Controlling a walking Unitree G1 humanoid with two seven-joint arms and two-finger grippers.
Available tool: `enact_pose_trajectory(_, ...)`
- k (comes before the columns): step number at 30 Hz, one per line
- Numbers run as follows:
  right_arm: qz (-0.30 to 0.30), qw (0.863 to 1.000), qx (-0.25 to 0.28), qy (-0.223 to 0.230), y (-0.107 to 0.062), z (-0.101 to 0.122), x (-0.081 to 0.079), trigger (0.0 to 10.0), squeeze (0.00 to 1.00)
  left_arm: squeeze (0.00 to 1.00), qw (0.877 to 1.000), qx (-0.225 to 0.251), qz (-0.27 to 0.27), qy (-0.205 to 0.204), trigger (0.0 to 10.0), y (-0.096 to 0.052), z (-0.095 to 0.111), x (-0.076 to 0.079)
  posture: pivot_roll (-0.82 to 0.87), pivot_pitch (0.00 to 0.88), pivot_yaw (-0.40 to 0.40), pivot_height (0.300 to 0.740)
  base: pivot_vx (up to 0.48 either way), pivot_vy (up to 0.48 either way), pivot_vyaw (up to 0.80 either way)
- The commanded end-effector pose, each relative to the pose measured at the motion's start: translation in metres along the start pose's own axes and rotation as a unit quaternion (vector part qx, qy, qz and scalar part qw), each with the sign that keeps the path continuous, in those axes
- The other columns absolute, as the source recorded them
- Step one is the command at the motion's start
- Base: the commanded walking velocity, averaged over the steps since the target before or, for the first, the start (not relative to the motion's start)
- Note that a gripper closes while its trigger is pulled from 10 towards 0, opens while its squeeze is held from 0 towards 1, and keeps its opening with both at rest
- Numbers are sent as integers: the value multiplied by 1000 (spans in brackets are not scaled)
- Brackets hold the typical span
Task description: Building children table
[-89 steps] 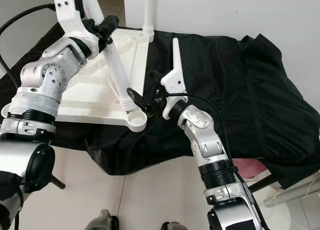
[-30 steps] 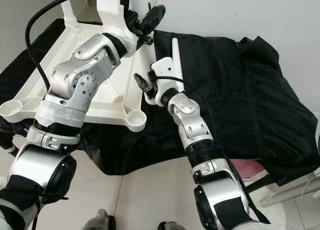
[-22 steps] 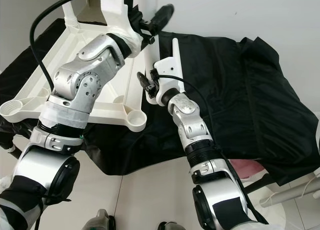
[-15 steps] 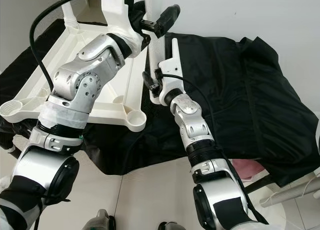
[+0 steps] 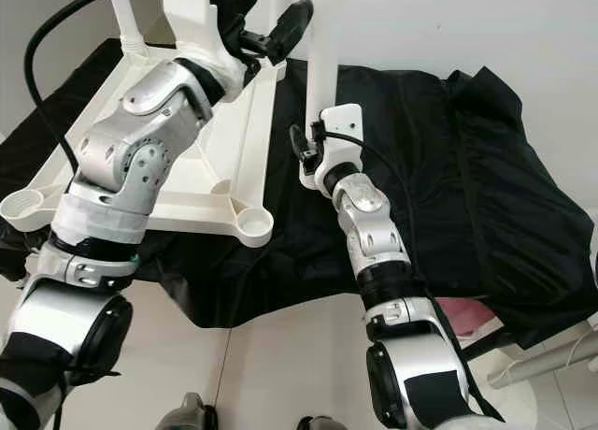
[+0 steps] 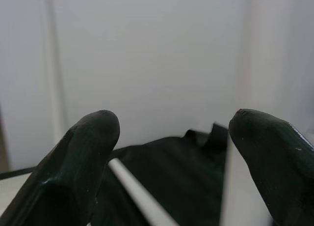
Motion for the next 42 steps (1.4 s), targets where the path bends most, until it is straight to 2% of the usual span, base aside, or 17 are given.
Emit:
enact_pose_trajectory(1, -30, 999, 25, 9, -5, 7, 12, 10000, 0, 0, 1000, -24, 7, 16, 10000, -11, -12, -12, 28, 54, -18, 740, 0, 0, 0)
enact_pose_trajectory(7, -44, 998, 39, 12, -9, 11, 18, 10000, 0, 0, 997, -49, 40, 43, 10000, -26, -23, -28, 24, 52, -24, 740, 0, 0, 0)
enact_pose_trajectory(9, -50, 997, 49, 11, -11, 13, 21, 10000, 0, 0, 994, -64, 63, 55, 10000, -39, -32, -40, 17, 48, -21, 740, 0, 0, 0)
enact_pose_trajectory(12, -55, 997, 51, 11, -13, 13, 23, 10000, 0, 0, 992, -75, 74, 67, 10000, -47, -38, -46, 16, 47, -23, 740, 0, 0, 0)
enact_pose_trajectory(15, -60, 997, 52, 10, -16, 13, 24, 10000, 0, 0, 987, -103, 91, 83, 10000, -64, -52, -59, 9, 43, -25, 740, 0, 0, 0)
enact_pose_trajectory(18, -60, 997, 52, 10, -16, 13, 24, 10000, 0, 0, 987, -103, 91, 83, 10000, -64, -52, -59, 9, 43, -25, 740, 0, 0, 0)
enact_pose_trajectory(19, -61, 997, 52, 10, -18, 13, 24, 10000, 0, 0, 984, -122, 95, 91, 10000, -71, -59, -64, 7, 43, -24, 740, 0, 0, 0)
enact_pose_trajectory(21, -61, 997, 52, 10, -18, 13, 24, 10000, 0, 0, 984, -122, 95, 91, 10000, -71, -59, -64, 7, 43, -24, 740, 0, 0, 0)
enact_pose_trajectory(23, -62, 997, 55, 8, -25, 13, 28, 10000, 0, 0, 972, -196, 94, 86, 10000, -96, -92, -74, 9, 36, -29, 740, 0, 0, 0)
enact_pose_trajectory(24, -62, 997, 55, 8, -25, 13, 28, 10000, 0, 0, 972, -196, 94, 86, 10000, -96, -92, -74, 9, 36, -29, 740, 0, 0, 0)
enact_pose_trajectory(25, -62, 996, 56, 11, -27, 13, 29, 10000, 0, 0, 965, -229, 91, 94, 10000, -106, -107, -76, 15, 34, -32, 740, 0, 0, 0)
enact_pose_trajectory(29, -58, 997, 58, 11, -30, 13, 30, 10000, 0, 0, 954, -271, 82, 96, 10000, -117, -127, -76, 18, 30, -32, 740, 0, 0, 0)
enact_pose_trajectory(31, -55, 997, 58, 7, -32, 12, 30, 10000, 0, 0, 941, -312, 70, 114, 10000, -129, -147, -74, 15, 30, -29, 740, 0, 0, 0)
enact_pose_trajectory(33, -55, 997, 58, 7, -32, 12, 30, 10000, 0, 0, 941, -312, 70, 114, 10000, -129, -147, -74, 15, 30, -29, 740, 0, 0, 0)
enact_pose_trajectory(36, -55, 997, 56, 3, -36, 11, 31, 10000, 0, 0, 930, -343, 61, 114, 10000, -141, -163, -72, 10, 30, -25, 740, 0, 0, 0)
enact_pose_trajectory(40, -57, 997, 54, 2, -37, 10, 31, 10000, 0, 0, 924, -357, 59, 120, 10000, -148, -169, -74, 8, 29, -23, 740, 0, 0, 0)
enact_pose_trajectory(42, -57, 997, 53, 1, -38, 10, 31, 10000, 0, 0, 916, -373, 53, 142, 10000, -152, -174, -74, 6, 30, -22, 740, 0, 0, 0)
Point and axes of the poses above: a point about 5 cm out from each wrist's last joint towards the gripper, its own y axis pointing out of the wrist towards the gripper, its own z axis along the axis of the wrist's last joint, x = y × z, the point moved 1 cm from there along y, pointing out of the wrist towards the gripper, and after that the axes turned 7 degrees about -y, right-handed, at the moved point
